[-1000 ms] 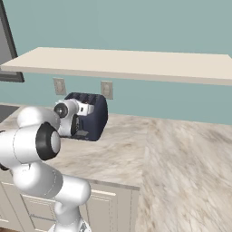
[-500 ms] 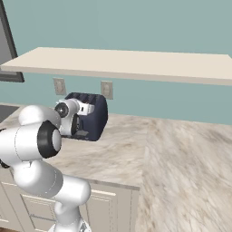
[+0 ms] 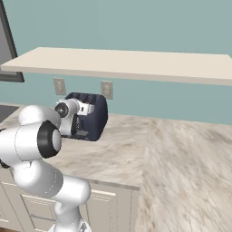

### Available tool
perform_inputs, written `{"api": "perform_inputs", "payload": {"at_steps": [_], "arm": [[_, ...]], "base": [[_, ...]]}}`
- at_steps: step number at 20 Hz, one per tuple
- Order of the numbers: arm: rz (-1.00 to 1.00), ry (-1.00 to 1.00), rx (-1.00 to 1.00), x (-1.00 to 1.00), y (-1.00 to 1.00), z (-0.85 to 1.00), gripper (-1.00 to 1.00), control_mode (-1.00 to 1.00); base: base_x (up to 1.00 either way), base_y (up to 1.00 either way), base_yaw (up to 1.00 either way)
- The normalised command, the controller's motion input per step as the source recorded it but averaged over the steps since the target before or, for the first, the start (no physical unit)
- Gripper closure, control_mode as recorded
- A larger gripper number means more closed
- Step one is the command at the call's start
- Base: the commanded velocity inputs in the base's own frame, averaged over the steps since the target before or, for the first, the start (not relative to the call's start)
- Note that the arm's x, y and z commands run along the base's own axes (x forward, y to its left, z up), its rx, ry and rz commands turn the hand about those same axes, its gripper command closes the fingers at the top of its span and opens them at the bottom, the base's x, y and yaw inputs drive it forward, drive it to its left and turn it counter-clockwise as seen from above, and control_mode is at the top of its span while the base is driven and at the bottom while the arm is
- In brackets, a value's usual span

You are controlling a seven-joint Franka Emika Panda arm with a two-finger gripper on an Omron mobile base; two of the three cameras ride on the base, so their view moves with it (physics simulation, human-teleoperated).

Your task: Start the toaster. Once the lever pops up, take the bread to the plate on the dining counter.

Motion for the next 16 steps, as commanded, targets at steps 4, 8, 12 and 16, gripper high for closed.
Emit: {"api": "perform_inputs", "payload": {"at_steps": [4, 8, 12, 16], "arm": [[0.00, 0.00, 0.00, 0.00, 0.00, 0.00, -1.00, -1.00], [0.00, 0.00, 0.00, 0.00, 0.00, 0.00, -1.00, -1.00], [0.00, 0.00, 0.00, 0.00, 0.00, 0.00, -1.00, -1.00], [0.00, 0.00, 0.00, 0.00, 0.00, 0.00, -1.00, -1.00]], "base": [[0.00, 0.00, 0.00], [0.00, 0.00, 0.00], [0.00, 0.00, 0.00], [0.00, 0.00, 0.00]]}}
